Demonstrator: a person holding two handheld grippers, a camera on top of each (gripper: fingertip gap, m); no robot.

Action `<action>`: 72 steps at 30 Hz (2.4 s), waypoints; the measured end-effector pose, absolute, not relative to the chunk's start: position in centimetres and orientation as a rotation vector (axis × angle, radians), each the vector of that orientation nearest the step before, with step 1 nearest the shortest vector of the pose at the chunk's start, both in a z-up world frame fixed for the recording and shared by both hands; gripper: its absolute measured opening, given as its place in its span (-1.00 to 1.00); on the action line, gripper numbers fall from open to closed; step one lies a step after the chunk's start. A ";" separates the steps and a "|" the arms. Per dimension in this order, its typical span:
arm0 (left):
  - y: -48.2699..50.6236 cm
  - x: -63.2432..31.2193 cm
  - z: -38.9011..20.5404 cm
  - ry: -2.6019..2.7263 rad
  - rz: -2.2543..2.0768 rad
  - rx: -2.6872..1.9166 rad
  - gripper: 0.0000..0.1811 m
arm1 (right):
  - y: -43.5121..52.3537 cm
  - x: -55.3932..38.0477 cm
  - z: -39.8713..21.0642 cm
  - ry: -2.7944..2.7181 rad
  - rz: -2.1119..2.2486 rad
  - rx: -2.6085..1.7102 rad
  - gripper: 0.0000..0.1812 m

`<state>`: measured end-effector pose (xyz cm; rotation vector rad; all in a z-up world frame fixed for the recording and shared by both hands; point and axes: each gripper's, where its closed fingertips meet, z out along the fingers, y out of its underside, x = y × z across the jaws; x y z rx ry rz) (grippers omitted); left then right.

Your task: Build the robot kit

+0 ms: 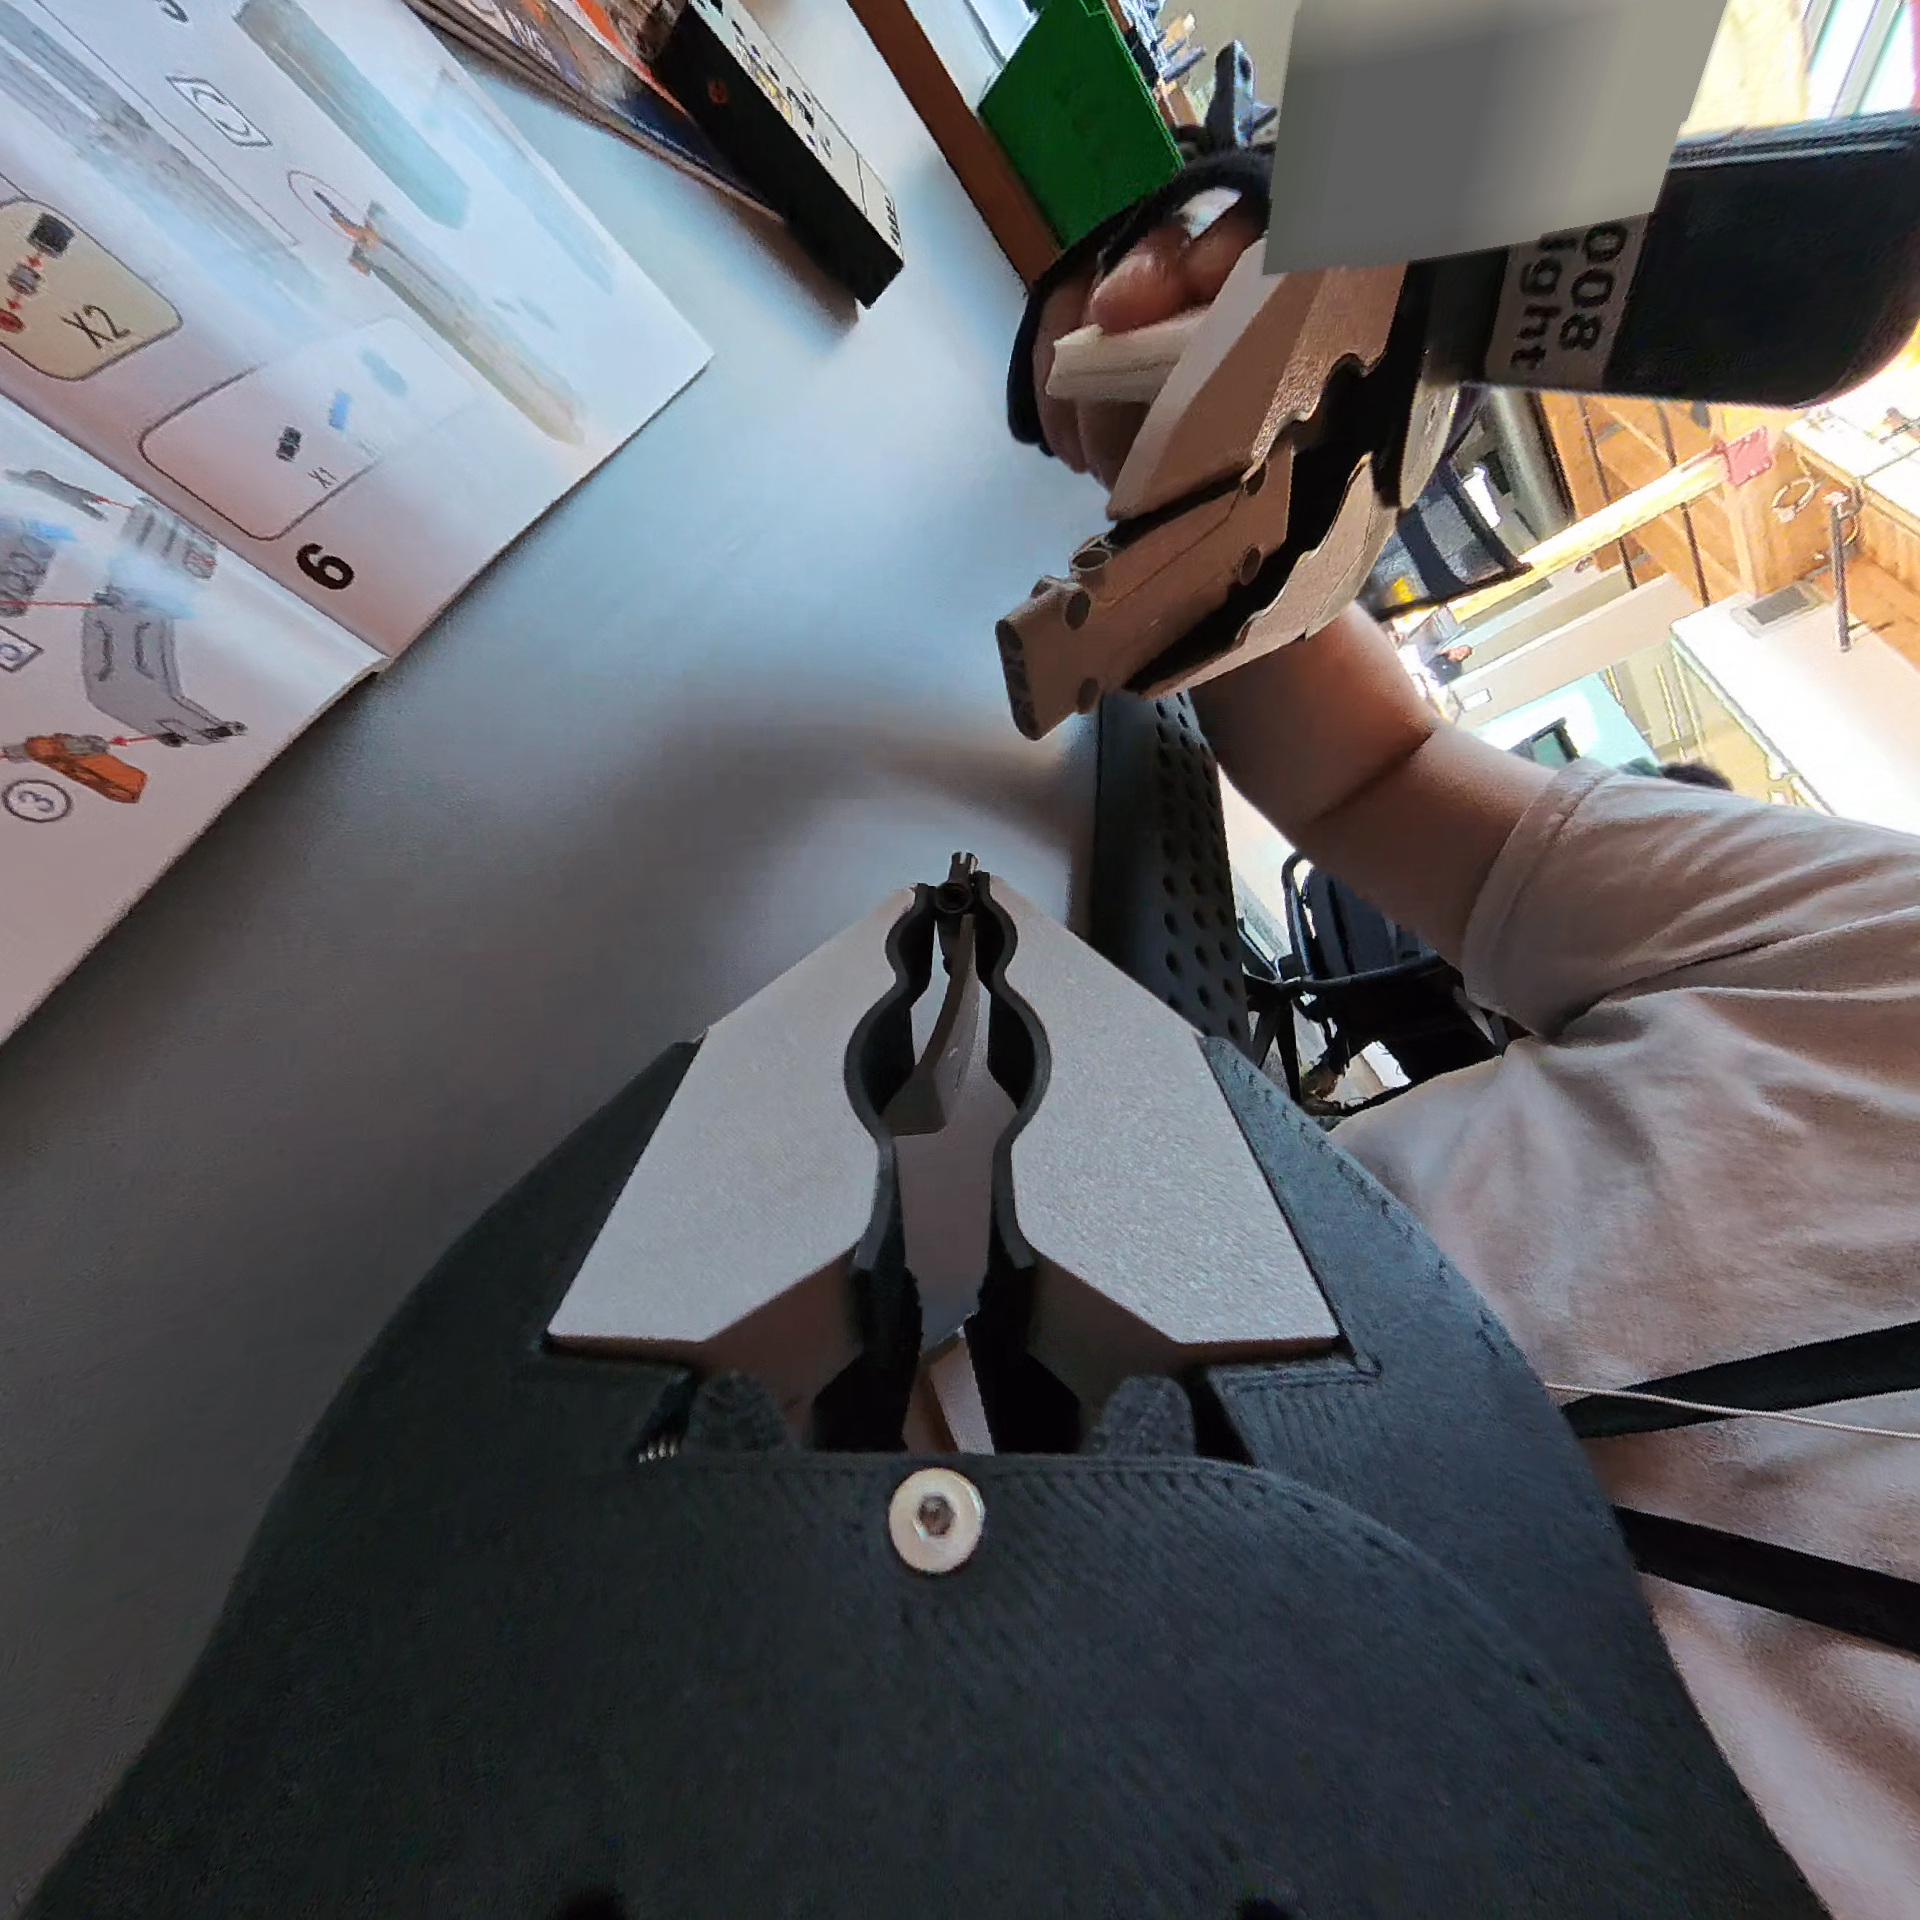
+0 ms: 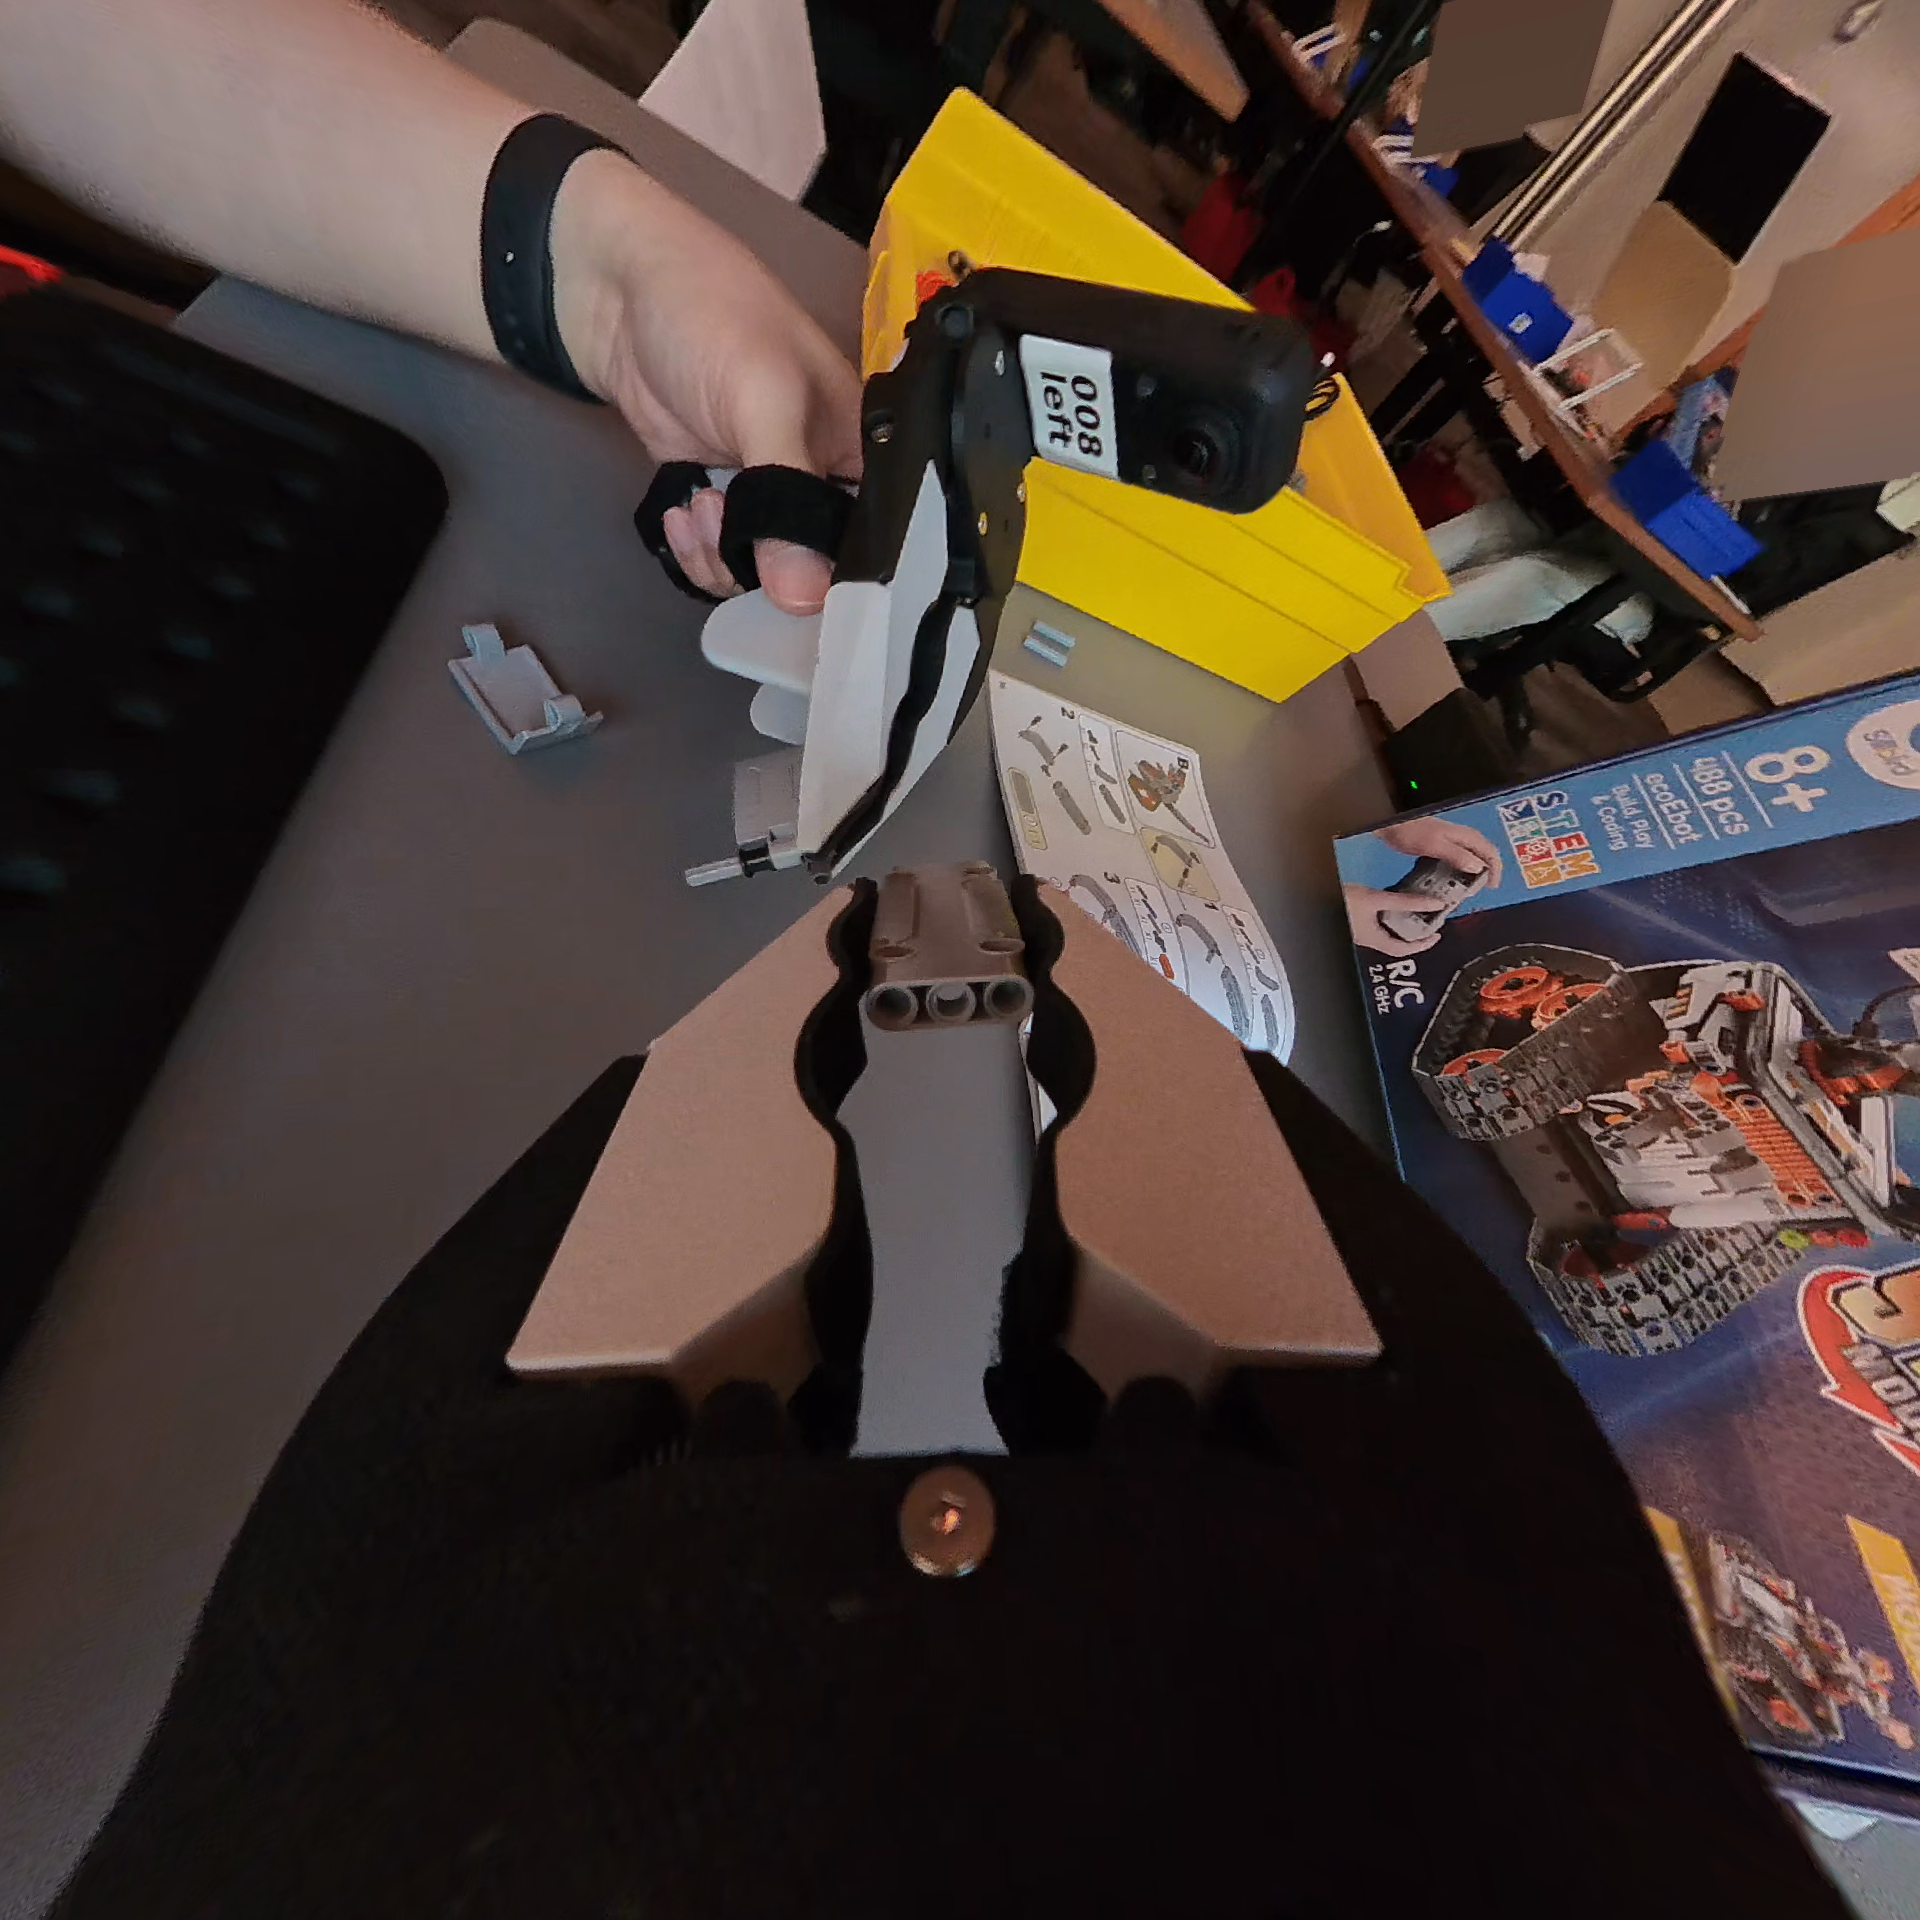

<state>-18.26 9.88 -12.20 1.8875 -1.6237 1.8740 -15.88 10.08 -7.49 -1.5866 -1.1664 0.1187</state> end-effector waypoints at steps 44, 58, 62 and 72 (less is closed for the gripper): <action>11.2 -18.2 -12.1 -1.583 1.897 1.943 -0.94 | 12.2 -11.1 -15.4 -0.946 -0.441 -2.147 -0.72; 11.5 -18.3 -12.1 -1.581 1.899 1.950 -0.94 | 14.8 -9.7 -9.6 -0.777 -0.683 -1.936 -0.72; 11.8 -18.2 -12.4 -1.548 1.899 1.956 -0.95 | 18.0 -10.0 -2.3 -0.544 -0.615 -1.812 -0.72; 11.6 -18.1 -12.4 -1.523 1.927 1.907 -0.95 | 19.6 -9.6 12.0 -0.123 -0.551 -1.450 -0.71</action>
